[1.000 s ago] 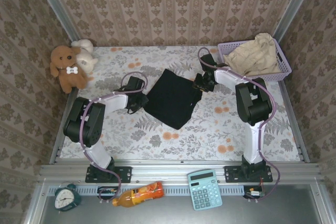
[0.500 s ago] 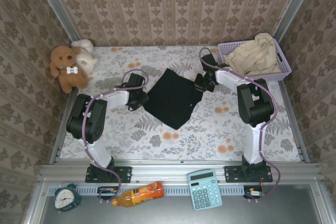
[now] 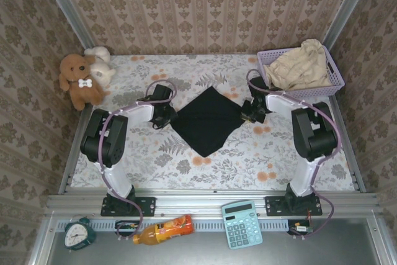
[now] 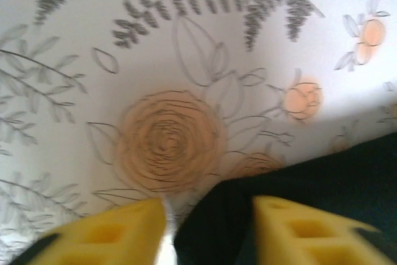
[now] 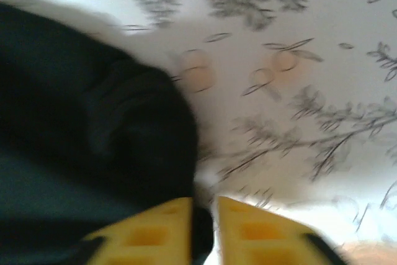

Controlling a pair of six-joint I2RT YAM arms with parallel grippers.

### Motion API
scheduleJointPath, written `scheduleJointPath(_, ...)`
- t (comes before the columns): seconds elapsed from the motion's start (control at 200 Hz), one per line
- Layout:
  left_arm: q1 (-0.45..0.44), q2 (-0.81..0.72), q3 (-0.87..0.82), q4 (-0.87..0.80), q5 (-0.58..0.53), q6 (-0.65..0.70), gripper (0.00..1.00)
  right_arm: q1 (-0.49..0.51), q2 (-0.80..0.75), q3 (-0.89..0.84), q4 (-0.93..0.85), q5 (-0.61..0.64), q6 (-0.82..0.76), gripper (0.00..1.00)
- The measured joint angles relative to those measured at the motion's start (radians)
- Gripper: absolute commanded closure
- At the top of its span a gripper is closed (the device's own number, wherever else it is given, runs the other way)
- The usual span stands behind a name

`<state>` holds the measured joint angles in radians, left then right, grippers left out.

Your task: Fold and stack the mixed laundry pile

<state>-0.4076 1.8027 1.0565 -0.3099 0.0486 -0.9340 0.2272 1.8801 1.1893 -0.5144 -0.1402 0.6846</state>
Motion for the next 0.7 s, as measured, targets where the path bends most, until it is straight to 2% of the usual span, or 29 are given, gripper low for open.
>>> scheduleJointPath(0.05, -0.005, 0.0, 0.016, -0.005, 0.008, 0.003, 0.27, -0.006, 0.008, 0.009, 0.0, -0.016, -0.005, 0.46)
scheduleJointPath(0.155, 0.003, -0.003, 0.044, -0.057, 0.009, 0.039, 0.27, -0.003, -0.026, 0.04, -0.009, 0.025, -0.014, 0.45)
scheduleJointPath(0.29, 0.009, -0.072, 0.079, -0.123, 0.024, 0.1, 0.35, 0.005, -0.116, 0.032, -0.023, 0.038, -0.016, 0.52)
scheduleJointPath(0.425, 0.008, -0.106, 0.175, -0.102, 0.113, 0.162, 0.46, 0.07, -0.191, -0.04, 0.017, 0.035, 0.017, 0.55)
scheduleJointPath(0.585, -0.048, -0.002, 0.269, 0.003, 0.233, 0.182, 0.64, 0.146, -0.145, -0.08, 0.079, 0.011, 0.055, 0.63)
scheduleJointPath(0.7, -0.139, 0.113, 0.293, 0.066, 0.286, 0.167, 0.66, 0.148, -0.069, -0.073, 0.119, 0.002, 0.073, 0.65)
